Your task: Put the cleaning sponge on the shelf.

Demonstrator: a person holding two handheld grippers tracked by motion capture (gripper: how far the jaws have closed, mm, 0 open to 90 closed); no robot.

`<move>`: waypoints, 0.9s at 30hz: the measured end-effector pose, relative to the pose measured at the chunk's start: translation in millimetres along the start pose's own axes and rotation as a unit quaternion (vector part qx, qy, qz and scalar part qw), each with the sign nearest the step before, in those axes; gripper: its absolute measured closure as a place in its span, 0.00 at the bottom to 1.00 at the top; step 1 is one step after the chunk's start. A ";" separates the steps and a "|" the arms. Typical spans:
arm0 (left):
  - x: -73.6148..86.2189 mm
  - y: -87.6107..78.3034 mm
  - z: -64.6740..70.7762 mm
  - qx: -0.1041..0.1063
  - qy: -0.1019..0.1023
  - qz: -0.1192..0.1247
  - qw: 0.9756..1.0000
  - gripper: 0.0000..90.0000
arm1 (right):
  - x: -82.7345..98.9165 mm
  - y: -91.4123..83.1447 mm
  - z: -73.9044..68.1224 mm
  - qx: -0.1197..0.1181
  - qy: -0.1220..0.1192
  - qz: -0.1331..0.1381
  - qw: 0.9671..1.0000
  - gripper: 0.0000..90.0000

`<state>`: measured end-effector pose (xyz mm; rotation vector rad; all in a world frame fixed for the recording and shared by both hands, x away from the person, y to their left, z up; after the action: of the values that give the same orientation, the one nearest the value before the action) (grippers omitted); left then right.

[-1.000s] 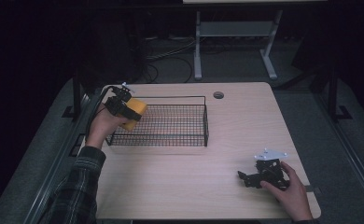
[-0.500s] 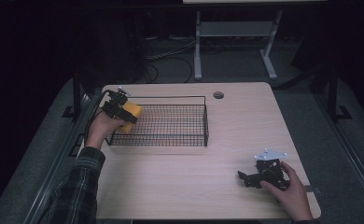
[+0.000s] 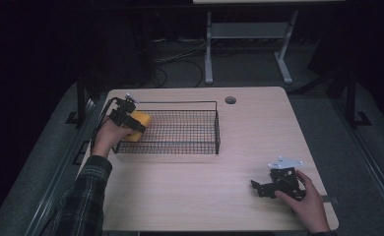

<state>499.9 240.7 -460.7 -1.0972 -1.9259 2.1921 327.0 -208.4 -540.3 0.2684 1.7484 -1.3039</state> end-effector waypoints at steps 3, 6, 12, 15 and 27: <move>-0.6 0.4 0.3 0.003 -0.001 0.002 1.000 0.24 | 0.0 0.0 0.0 0.000 0.000 0.000 1.000 0.00; -0.6 0.1 0.8 0.004 0.000 0.002 1.000 0.24 | 0.0 0.0 0.0 0.000 0.000 0.000 1.000 0.00; 1.6 1.9 -0.1 0.004 0.002 -0.005 1.000 0.20 | 0.0 0.0 0.0 0.000 0.000 0.000 1.000 0.00; 1.4 1.7 0.2 0.004 0.003 -0.004 1.000 0.18 | 0.0 0.0 0.0 0.000 0.000 0.000 1.000 0.00; 2.3 -11.7 3.5 0.004 0.000 0.014 1.000 0.19 | 0.1 -0.1 -0.1 0.000 0.001 0.000 1.000 0.00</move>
<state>491.4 241.5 -451.6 -1.1291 -1.9118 2.2118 326.8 -208.4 -540.3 0.2690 1.7495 -1.3048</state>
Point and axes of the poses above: each handheld gripper's, and its own axes: y roughly forward along the jaws, x roughly out of its underside, z roughly to its right, the point moved 8 cm from there along y, roughly forward along the jaws, and after that the axes turned 5 degrees about z, right-handed, at the moved point
